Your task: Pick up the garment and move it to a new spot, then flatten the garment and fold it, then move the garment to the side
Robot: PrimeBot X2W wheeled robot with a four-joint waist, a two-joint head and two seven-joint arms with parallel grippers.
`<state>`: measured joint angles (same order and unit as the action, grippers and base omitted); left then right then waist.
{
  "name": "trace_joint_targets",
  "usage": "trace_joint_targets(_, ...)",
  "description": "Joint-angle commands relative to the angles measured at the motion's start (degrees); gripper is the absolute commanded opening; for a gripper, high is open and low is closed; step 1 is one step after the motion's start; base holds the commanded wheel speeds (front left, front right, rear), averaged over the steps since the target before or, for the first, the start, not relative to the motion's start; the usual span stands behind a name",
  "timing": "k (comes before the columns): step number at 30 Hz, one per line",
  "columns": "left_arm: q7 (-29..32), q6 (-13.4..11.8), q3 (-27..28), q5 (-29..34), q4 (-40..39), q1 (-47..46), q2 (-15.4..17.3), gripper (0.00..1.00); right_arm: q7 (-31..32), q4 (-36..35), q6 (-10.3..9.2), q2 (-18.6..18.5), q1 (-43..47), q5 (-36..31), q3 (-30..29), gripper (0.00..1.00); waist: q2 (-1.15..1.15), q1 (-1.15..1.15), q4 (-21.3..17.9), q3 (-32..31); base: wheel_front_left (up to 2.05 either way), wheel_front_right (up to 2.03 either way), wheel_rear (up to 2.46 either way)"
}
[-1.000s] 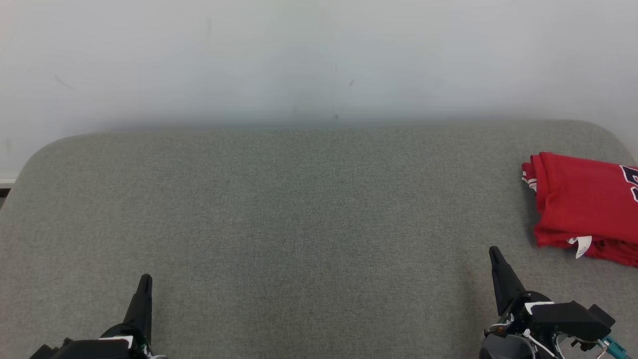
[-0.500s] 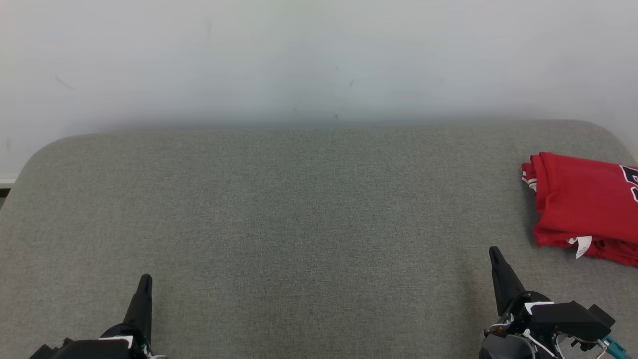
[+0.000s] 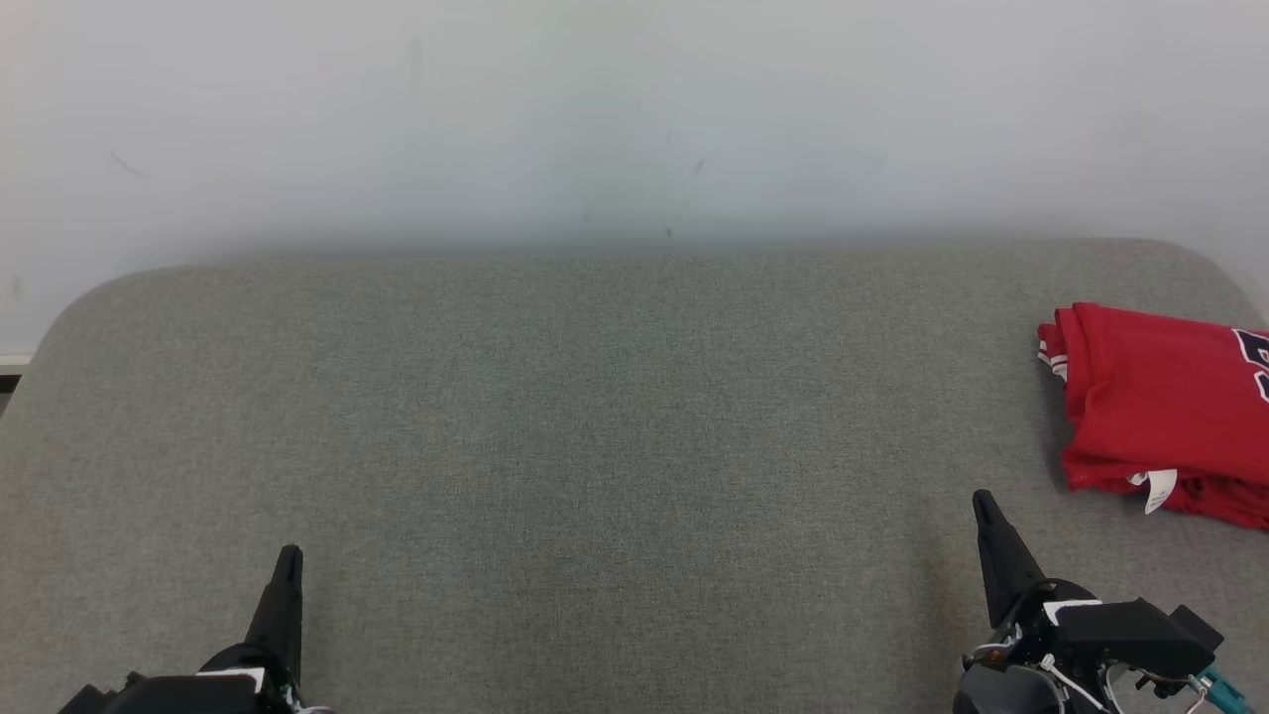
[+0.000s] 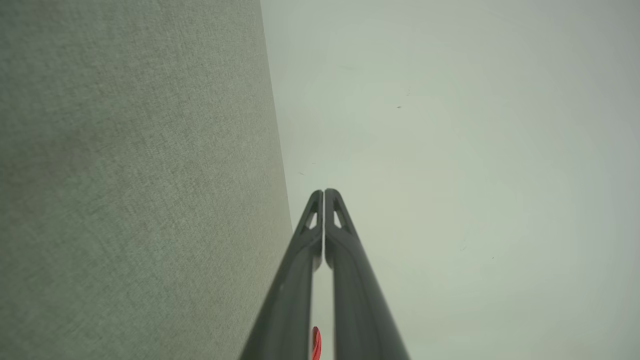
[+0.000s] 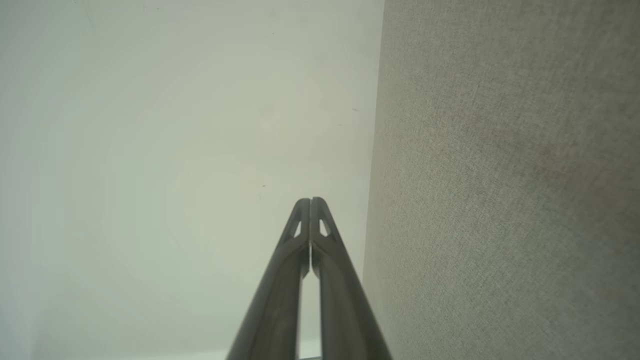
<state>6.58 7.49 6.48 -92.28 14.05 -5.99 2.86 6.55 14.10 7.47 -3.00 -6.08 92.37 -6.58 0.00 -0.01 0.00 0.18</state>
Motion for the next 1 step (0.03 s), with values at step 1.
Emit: trace_joint_targets(1,0.1,0.1,0.2,-0.3,0.1,-0.6,0.0,0.0,0.1,-0.1,0.04,0.2,-0.3,0.1,0.0,0.0,0.0,0.01,0.0,0.0,0.0,0.0,0.0)
